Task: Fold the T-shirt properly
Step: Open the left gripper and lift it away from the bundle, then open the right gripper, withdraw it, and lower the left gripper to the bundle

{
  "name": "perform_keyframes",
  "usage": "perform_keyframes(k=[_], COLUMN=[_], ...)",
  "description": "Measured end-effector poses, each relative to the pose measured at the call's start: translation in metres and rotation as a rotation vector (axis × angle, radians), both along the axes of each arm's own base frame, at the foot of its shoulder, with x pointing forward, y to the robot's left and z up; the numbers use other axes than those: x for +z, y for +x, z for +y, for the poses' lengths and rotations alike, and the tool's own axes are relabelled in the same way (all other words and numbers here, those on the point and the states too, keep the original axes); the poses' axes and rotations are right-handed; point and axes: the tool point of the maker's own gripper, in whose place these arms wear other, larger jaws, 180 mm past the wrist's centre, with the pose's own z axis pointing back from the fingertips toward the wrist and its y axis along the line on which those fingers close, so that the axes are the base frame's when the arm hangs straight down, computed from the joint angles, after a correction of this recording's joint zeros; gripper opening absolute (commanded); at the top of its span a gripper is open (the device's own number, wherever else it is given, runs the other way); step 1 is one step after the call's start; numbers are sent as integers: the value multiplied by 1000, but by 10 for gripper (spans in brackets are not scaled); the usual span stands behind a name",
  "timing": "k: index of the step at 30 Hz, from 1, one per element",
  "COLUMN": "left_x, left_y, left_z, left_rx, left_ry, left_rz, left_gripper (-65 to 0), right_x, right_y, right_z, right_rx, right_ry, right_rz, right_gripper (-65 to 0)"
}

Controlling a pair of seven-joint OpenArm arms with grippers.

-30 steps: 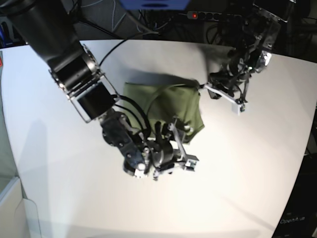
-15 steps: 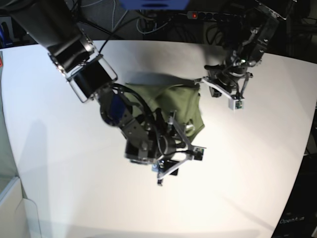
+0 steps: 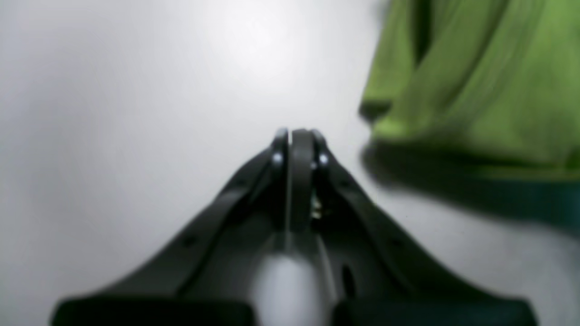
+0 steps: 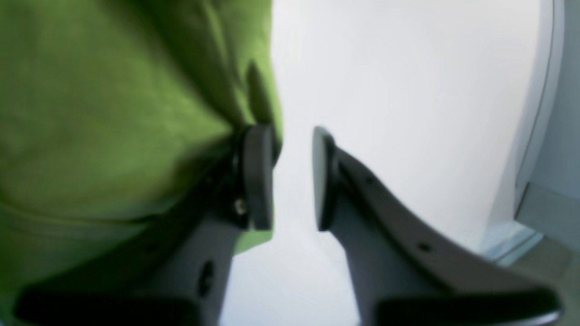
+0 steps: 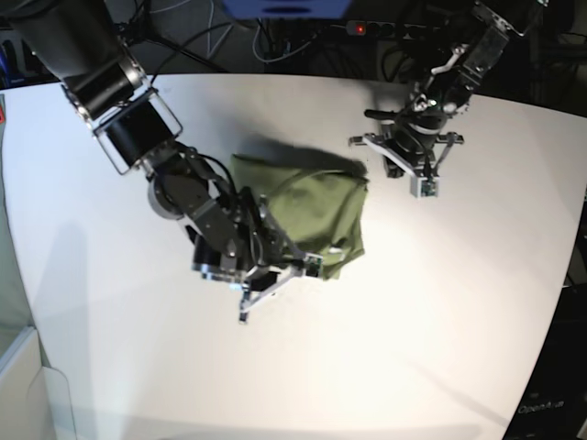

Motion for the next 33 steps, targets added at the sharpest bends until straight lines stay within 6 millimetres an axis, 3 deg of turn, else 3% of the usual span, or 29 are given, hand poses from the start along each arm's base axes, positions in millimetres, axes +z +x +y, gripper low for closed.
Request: perform_keyframes(k=[2, 6, 13, 18, 23, 33], left_x=[2, 6, 6, 7, 9, 12], left_y=[-5, -35, -36, -33, -25, -16], left_z=[-9, -54, -58, -61, -67, -67], left_rx=[-18, -90, -90, -92, -81, -77], left_ry=[-17, -187, -202, -213, -228, -231], left_rz=[14, 136, 157, 176, 192, 186], left_gripper=[-628, -628, -628, -628, -628, -628], right_x=[0, 5, 5, 24, 25, 45], right_y=[1, 7, 6, 10, 12, 45], right_z=[-3, -9, -5, 1, -4, -84], right_rx=[-10, -46, -42, -23, -35, -337], right_ry=[3, 22, 28, 53, 61, 163], right_rz=[2, -6, -3, -57, -58, -96], right_gripper=[-606, -621, -621, -621, -627, -628])
